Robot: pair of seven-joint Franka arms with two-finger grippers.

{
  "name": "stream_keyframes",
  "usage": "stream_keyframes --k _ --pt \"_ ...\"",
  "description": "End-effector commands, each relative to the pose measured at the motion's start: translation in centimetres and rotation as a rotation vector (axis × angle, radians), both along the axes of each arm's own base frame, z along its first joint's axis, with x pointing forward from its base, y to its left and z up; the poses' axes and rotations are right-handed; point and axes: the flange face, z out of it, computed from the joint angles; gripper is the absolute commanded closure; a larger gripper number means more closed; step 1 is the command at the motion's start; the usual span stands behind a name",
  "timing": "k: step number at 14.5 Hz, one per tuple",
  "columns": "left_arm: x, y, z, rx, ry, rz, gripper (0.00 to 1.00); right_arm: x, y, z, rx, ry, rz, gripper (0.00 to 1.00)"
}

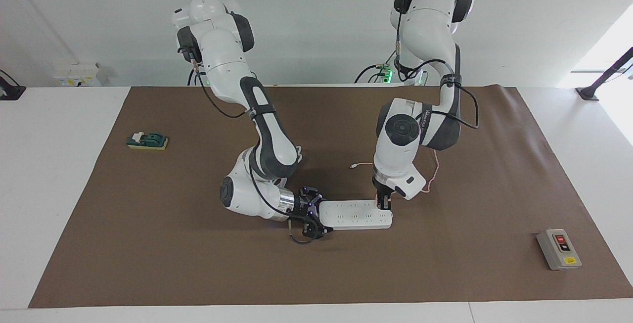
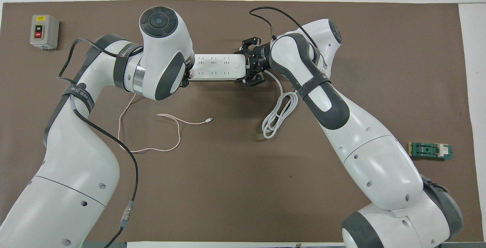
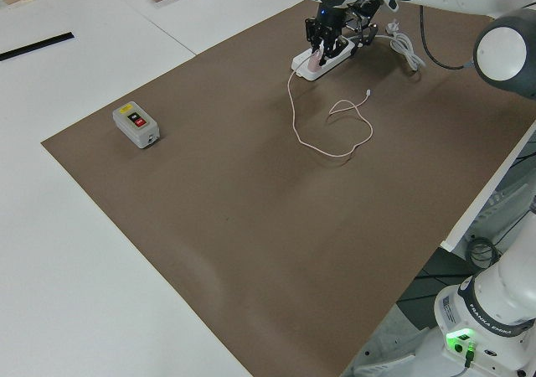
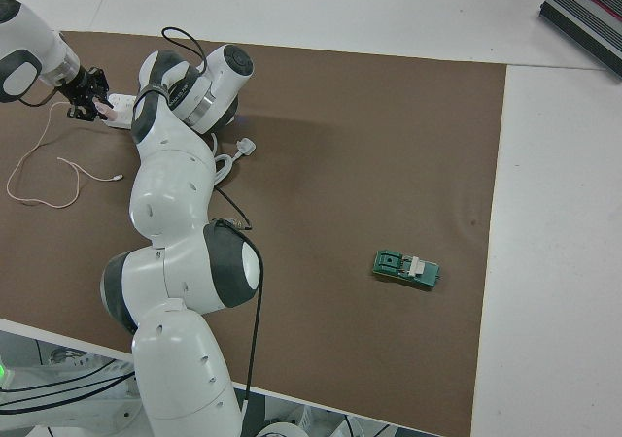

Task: Unplug charger and place it aside
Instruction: 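Pull the pink charger out of the strip with the left gripper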

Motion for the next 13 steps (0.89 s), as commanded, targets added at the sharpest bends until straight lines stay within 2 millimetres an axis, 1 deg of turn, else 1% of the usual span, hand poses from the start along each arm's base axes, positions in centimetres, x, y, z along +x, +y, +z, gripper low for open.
stream_keyframes --k 1,6,9,10,11,12,13 --pt "-1.4 1.2 4.1 0.036 0.076 -0.028 0.81 0.1 1.2 -0.4 -0.009 -0.056 0.016 1.00" --pt "-1.3 2.0 6.1 0.033 0.095 -0.048 0.81 0.1 1.2 -0.4 -0.009 -0.056 0.016 1.00" --pt "-1.3 2.1 6.4 0.026 0.092 -0.047 0.81 0.1 1.3 -0.4 -0.009 -0.056 0.015 1.00" --pt "-1.3 2.1 6.4 0.025 0.093 -0.070 0.81 0.1 1.3 -0.4 -0.009 -0.056 0.015 0.94" --pt "-1.4 2.1 6.9 0.019 0.089 -0.102 0.81 0.1 1.4 -0.3 -0.013 -0.061 0.010 0.58" --pt "-1.5 2.3 7.1 0.016 0.093 -0.139 0.81 -0.2 2.3 -0.2 -0.019 -0.076 0.008 0.12" --pt "-1.8 2.3 7.6 0.010 0.097 -0.200 0.81 -0.5 3.2 -0.2 -0.027 -0.085 0.013 0.00"
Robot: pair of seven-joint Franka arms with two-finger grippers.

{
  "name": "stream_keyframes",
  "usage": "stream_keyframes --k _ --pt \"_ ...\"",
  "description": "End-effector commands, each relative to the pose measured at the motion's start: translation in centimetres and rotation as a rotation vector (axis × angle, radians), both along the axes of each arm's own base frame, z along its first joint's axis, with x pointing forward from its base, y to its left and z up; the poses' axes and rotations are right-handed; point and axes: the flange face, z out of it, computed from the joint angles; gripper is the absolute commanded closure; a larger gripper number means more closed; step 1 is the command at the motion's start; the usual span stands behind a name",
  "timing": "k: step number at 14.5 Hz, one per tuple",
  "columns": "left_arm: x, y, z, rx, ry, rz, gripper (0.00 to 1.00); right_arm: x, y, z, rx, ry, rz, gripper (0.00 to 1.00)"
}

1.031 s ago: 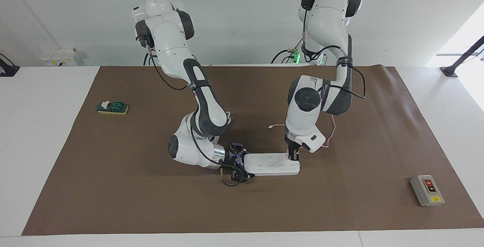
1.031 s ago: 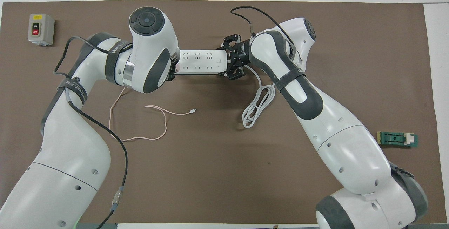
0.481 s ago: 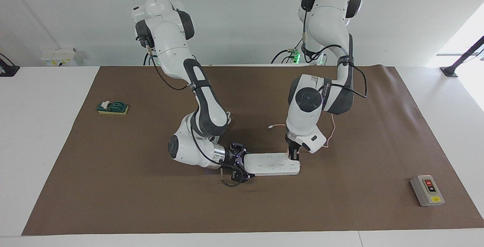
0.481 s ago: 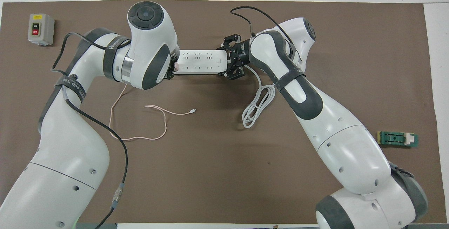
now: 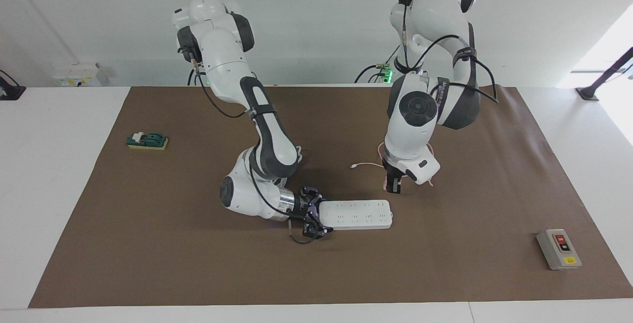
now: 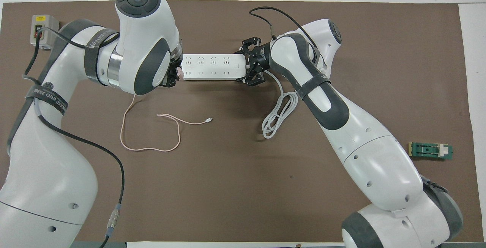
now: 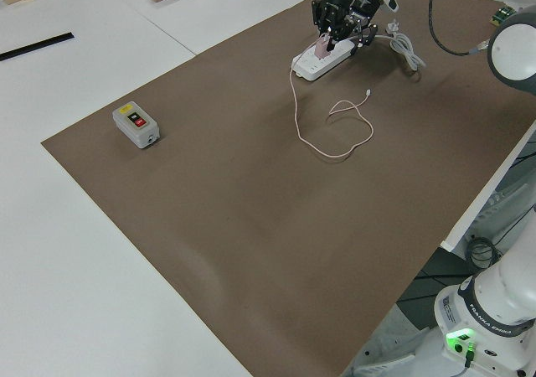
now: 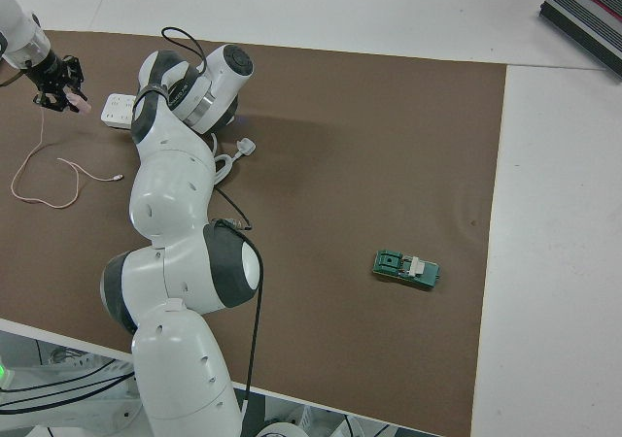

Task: Unplug charger and place it aside
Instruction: 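Pull the pink charger out of the strip with the left gripper, then carry the charger toward the robot with the left gripper while the right gripper releases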

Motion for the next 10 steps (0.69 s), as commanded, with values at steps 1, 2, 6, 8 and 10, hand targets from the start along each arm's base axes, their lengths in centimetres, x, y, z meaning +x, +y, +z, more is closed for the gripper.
stream_keyframes --k 1,2,6,8,10 --pt "-1.2 0.8 1.0 -0.014 0.039 -0.152 0.81 -0.6 3.2 -0.4 -0.028 -0.083 0.018 0.00" --pt "-1.4 1.1 1.6 -0.017 0.050 -0.217 0.81 -0.5 3.0 -0.3 -0.035 -0.085 0.021 0.00" --pt "-2.2 3.6 2.3 -0.039 0.130 -0.524 0.81 -0.4 2.7 -0.2 -0.031 -0.075 0.019 0.00" --pt "-3.5 6.5 3.6 -0.073 0.177 -0.742 0.81 -0.2 2.5 0.6 -0.028 -0.081 0.017 0.00" --pt "-5.1 10.4 5.1 -0.114 0.191 -0.938 0.81 -0.2 2.5 2.0 -0.020 -0.072 0.015 0.00"
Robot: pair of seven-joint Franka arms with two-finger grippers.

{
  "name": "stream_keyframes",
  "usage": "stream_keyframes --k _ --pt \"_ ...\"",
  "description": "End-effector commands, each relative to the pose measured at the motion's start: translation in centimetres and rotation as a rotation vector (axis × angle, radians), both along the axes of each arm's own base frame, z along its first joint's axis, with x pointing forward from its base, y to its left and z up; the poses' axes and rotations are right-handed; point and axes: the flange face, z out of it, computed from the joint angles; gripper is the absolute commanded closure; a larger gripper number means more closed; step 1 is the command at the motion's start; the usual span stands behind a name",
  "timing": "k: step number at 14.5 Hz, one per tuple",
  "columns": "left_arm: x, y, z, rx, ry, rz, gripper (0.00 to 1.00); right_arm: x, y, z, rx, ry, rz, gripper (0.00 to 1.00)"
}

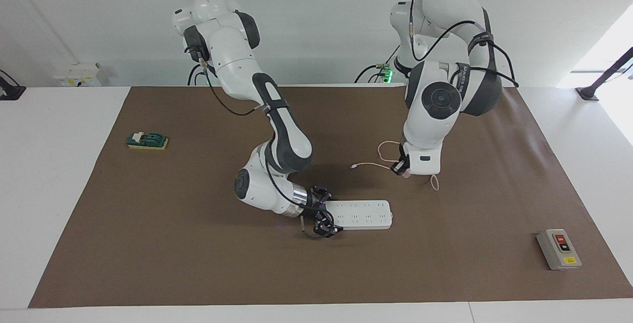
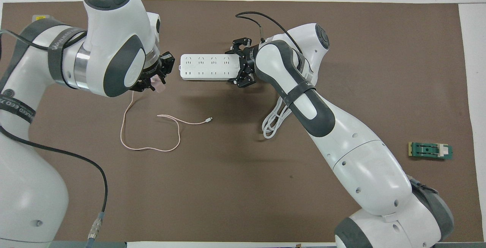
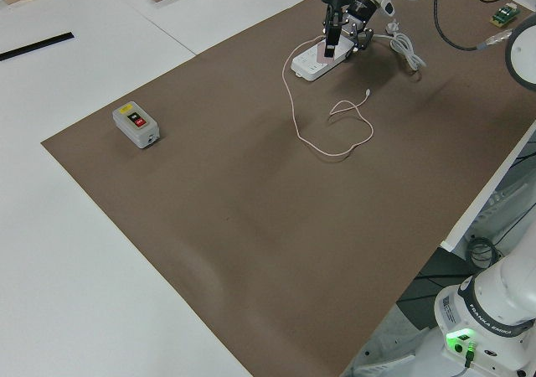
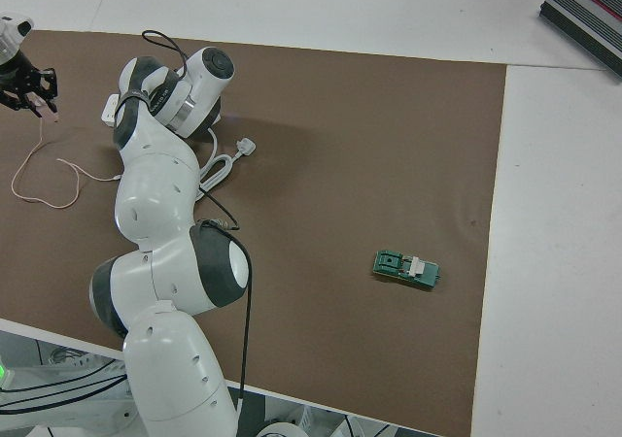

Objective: Unplug charger and place it aside

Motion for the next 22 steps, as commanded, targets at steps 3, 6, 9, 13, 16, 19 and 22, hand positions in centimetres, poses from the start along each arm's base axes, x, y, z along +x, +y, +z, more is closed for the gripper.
stream_keyframes --k 3,6,9,13,16,19,22 --pt "-4.1 8.3 2.3 -0.095 0.059 -0.308 0.80 0.4 -1.8 4.6 -0.003 0.025 0.002 0.00" --pt "-3.6 11.5 2.2 -0.119 0.064 -0.379 0.78 0.0 -3.6 7.8 -0.005 0.048 -0.004 0.00" --pt "-4.8 14.4 0.4 -0.153 0.072 -0.492 0.78 -1.0 -7.8 14.7 -0.057 0.079 0.069 0.00" --pt "-7.7 15.5 -4.2 -0.160 -0.065 -0.617 0.77 -2.7 -12.0 19.5 -0.161 0.115 0.174 0.00" --pt "-8.0 16.4 -5.5 -0.175 -0.056 -0.594 0.76 -4.6 -14.1 24.0 -0.252 0.082 0.221 0.00" --pt "-8.9 17.8 -7.6 -0.174 -0.063 -0.577 0.76 -7.0 -17.5 27.5 -0.324 -0.003 0.350 0.00" --pt "-9.6 20.2 -8.7 -0.175 -0.058 -0.542 0.73 -8.5 -21.6 29.9 -0.368 -0.100 0.559 0.00"
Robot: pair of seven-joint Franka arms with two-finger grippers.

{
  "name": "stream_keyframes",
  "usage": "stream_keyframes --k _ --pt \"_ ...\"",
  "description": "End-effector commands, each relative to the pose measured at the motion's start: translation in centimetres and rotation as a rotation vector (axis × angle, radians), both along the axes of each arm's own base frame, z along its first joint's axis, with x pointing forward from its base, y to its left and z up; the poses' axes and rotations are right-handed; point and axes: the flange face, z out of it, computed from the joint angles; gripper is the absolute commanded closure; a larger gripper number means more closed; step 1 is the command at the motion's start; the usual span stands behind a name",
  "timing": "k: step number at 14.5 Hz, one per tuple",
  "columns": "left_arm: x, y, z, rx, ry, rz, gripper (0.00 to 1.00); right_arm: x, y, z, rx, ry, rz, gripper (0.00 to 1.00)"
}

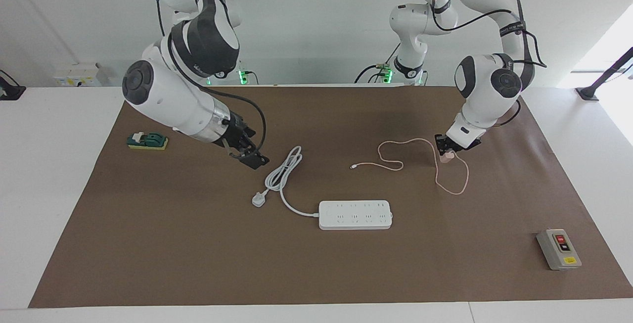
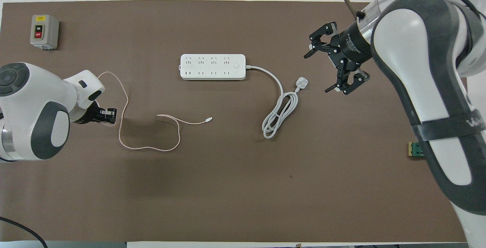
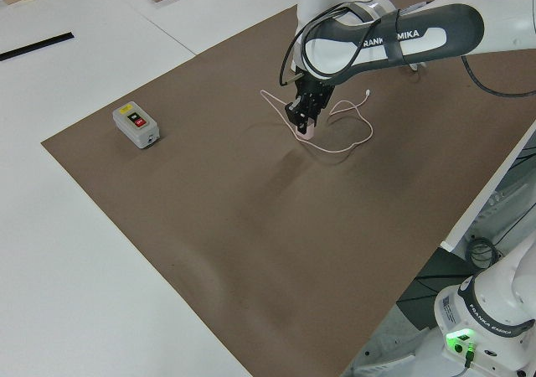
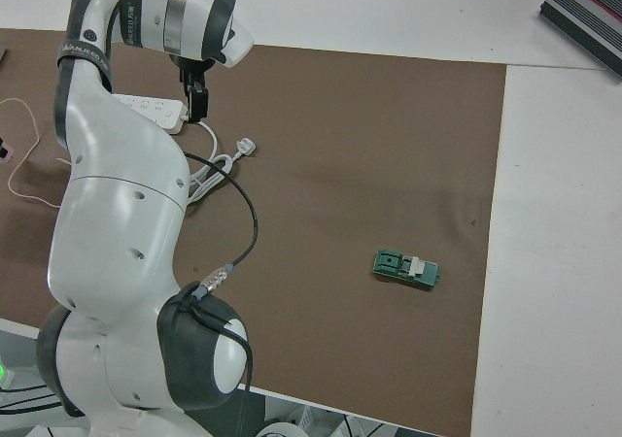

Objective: Unplug charger and place it aside

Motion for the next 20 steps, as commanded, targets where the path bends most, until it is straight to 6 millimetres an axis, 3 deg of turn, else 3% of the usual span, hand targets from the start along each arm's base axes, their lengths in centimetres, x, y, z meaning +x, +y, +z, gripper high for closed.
stream_keyframes --k 1,2,3,4,6,9,12,14,17,20 --pt "-1.5 3.6 -0.9 -0.021 -0.019 0.019 0.69 -1.9 -4.4 1.2 -0.016 -0.053 0.210 0.00" --pt "-1.7 4.5 -1.6 -0.022 -0.032 0.018 0.46 -2.2 -5.8 1.7 -0.030 -0.078 0.285 0.00" --pt "-1.8 5.6 -1.9 -0.022 -0.041 0.029 0.14 -2.5 -6.7 2.3 -0.051 -0.100 0.363 0.00" --pt "-1.8 6.8 -1.8 -0.023 -0.038 0.041 0.00 -2.8 -7.8 2.8 -0.075 -0.120 0.436 0.00" --pt "-1.8 9.8 -1.1 -0.024 -0.050 0.053 0.00 -3.2 -10.0 4.0 -0.099 -0.177 0.590 0.00" --pt "-0.5 12.5 3.5 -0.033 -0.032 0.039 0.00 -3.7 -13.9 5.5 -0.112 -0.235 0.766 0.00" --pt "1.0 11.7 7.9 -0.030 -0.042 0.054 0.00 -4.8 -18.1 7.5 -0.141 -0.288 0.950 0.00" --pt "1.4 11.1 11.5 -0.025 -0.050 0.106 0.00 -5.9 -19.0 9.0 -0.177 -0.300 1.026 0.00" --pt "1.8 9.3 16.6 -0.015 -0.023 0.201 0.00 -7.8 -18.6 10.2 -0.241 -0.281 1.069 0.00" --pt "1.6 7.6 21.1 -0.007 -0.037 0.273 0.00 -10.6 -17.9 9.4 -0.277 -0.302 1.086 0.00"
